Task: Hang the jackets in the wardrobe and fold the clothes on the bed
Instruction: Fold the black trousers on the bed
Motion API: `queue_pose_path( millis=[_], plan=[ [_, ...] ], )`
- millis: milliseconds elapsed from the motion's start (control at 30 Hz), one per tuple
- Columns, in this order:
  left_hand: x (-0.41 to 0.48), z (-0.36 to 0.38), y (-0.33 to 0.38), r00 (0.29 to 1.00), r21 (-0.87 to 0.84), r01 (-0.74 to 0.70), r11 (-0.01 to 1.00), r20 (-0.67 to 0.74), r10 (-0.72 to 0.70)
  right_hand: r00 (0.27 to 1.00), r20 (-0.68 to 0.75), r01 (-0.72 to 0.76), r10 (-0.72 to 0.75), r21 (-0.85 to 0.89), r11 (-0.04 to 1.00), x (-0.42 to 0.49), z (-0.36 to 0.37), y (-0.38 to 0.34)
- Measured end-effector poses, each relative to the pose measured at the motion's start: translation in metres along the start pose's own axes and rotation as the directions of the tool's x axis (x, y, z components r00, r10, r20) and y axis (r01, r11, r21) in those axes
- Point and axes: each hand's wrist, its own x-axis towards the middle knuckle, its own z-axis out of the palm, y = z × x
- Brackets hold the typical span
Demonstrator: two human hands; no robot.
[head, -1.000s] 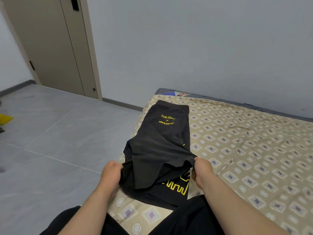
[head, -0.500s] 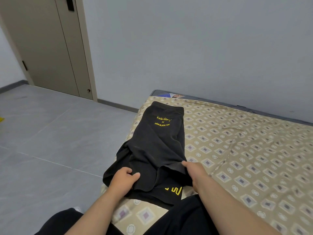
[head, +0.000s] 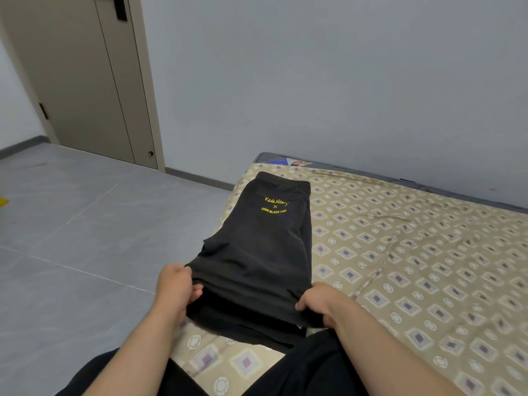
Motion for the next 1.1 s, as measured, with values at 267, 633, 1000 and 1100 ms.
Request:
queue_pose_path(
  millis=[267,633,1000,1100],
  plan=[
    [0.011,-0.017,-0.026,0.994,0.422,-0.102,0.901,0.083,0.074,0.997,-0.009,0.062,-0.072,-0.401,0.914,-0.004,0.025,-0.007],
    [0.014,-0.021,-0.027,0.996,0.376,-0.078,0.924,0.077,0.053,0.999,0.050,0.046,-0.013,-0.736,0.675,0.009,0.038,0.001],
    [0.001,-0.022,-0.011,0.974,0.004,0.030,1.000,0.226,-0.030,0.988,0.154,0.001,-0.025,0.153,0.988,-0.016,0.021,-0.010],
    [-0.003,-0.038,0.008,0.961,-0.174,0.067,0.982,0.278,-0.016,0.979,0.146,0.064,-0.143,0.445,0.893,-0.033,0.014,-0.011]
  ],
)
